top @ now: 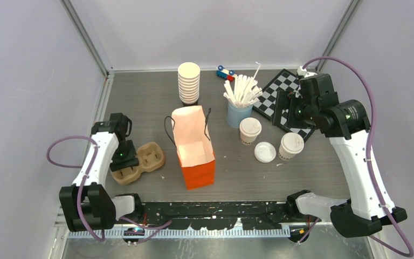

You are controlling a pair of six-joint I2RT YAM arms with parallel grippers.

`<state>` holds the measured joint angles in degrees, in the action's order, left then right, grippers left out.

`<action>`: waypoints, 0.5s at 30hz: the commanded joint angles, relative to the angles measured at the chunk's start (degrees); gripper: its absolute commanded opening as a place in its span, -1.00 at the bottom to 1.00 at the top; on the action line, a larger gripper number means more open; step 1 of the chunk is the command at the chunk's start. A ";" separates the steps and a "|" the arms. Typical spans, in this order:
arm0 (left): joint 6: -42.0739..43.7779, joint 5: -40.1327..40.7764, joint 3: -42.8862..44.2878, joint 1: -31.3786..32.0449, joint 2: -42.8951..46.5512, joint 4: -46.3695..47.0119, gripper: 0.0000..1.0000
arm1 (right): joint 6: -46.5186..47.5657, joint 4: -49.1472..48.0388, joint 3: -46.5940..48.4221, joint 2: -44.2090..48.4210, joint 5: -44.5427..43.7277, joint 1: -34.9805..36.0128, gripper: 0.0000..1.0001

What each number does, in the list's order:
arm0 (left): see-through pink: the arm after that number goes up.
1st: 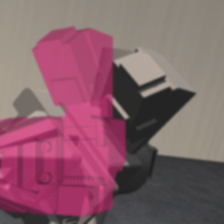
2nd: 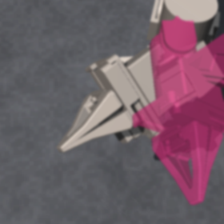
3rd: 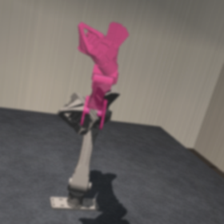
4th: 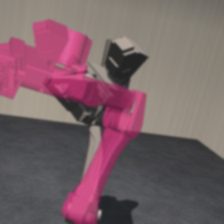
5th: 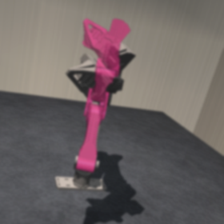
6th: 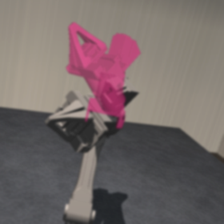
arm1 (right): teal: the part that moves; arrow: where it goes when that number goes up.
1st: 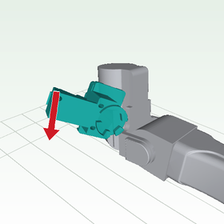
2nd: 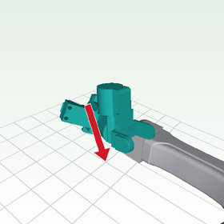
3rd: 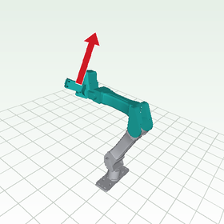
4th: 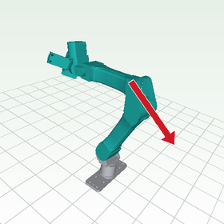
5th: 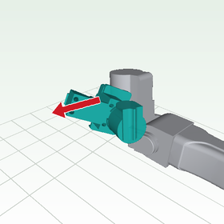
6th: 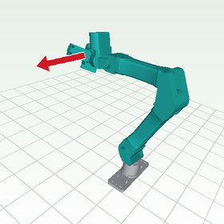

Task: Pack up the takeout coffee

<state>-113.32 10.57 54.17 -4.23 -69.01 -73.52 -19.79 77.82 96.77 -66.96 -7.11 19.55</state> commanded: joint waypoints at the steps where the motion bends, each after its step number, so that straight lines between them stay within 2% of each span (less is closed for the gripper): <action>1: -0.16 0.07 -0.74 -0.35 -0.14 1.21 0.00 | 0.77 -1.86 1.19 -0.01 0.53 0.38 0.86; 9: 0.54 -0.02 -0.89 -0.39 -1.42 1.75 -0.05 | 0.62 -1.61 0.79 0.48 -0.08 0.39 0.85; 15: 2.18 -0.31 0.35 -0.34 -2.61 -0.25 0.07 | 0.55 -1.50 0.71 0.65 -0.27 0.38 0.85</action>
<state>-112.09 9.96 53.65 -4.25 -70.74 -72.64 -19.79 77.69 96.77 -67.24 -7.16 19.57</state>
